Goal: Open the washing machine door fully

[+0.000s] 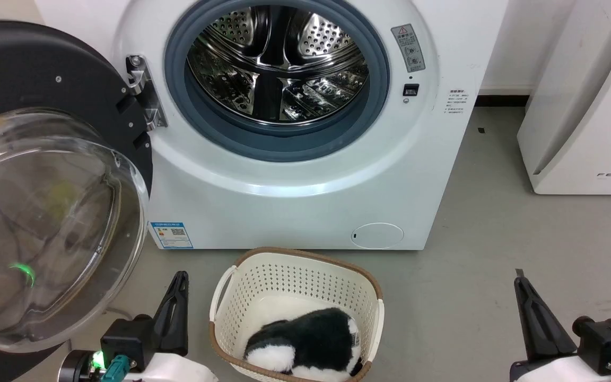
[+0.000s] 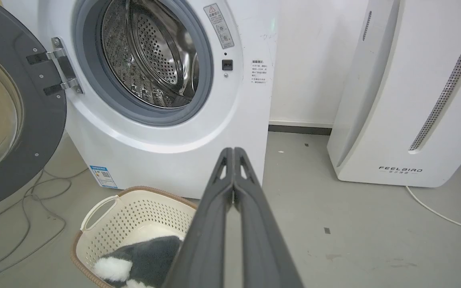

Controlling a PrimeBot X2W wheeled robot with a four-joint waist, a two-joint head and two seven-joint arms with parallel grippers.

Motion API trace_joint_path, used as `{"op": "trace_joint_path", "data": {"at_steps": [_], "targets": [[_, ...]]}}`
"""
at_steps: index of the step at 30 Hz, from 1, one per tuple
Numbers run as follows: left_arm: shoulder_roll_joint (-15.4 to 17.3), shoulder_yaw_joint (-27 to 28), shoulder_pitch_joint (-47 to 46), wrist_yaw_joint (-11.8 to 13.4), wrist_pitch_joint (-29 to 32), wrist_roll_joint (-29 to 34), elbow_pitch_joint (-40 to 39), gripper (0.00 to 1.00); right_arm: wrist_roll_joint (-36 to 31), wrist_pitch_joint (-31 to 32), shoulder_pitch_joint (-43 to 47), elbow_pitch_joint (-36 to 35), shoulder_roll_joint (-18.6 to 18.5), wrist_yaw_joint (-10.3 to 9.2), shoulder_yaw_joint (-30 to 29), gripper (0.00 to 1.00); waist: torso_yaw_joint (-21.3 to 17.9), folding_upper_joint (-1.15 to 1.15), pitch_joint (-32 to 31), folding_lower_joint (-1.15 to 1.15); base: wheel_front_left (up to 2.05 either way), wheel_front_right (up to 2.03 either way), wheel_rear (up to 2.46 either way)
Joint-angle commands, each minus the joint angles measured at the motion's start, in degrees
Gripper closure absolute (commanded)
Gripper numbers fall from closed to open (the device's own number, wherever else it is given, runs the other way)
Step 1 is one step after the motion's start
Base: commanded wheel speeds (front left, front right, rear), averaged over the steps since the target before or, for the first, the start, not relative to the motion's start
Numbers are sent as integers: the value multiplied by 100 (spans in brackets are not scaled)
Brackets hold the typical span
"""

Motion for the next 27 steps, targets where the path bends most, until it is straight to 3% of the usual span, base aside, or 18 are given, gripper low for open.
{"op": "trace_joint_path", "data": {"at_steps": [1,27], "targets": [[-5,34,-83,-35,22,59,8,100,-61,4,-89,16,5,11,14,100,0,0,-1,0,0,0,0],[-117,214,-164,-120,201,284,57,100,-174,100,-254,140,8,19,87,100,-9,0,-25,0,0,0,0]]}}
